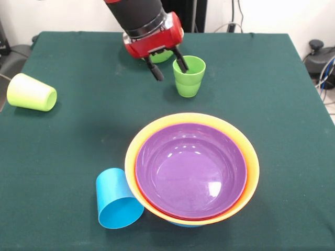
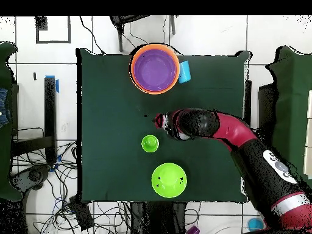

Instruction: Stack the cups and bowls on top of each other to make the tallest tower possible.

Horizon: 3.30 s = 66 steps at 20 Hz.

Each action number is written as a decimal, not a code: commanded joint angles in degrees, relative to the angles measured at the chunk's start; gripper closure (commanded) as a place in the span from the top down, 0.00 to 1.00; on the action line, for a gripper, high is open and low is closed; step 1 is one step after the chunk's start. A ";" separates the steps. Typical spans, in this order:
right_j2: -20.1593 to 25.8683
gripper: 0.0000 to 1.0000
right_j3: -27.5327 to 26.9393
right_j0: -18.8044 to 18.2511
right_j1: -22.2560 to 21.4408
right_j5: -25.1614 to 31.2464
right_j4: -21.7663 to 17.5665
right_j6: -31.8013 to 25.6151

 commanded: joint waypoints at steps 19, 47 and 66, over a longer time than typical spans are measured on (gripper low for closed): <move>-0.85 1.00 1.91 2.42 -7.52 -0.92 -4.97 -0.75; 7.96 1.00 37.10 -10.46 -44.09 -14.18 7.23 -0.11; 3.60 1.00 42.98 -9.72 -54.75 -12.37 11.88 -0.57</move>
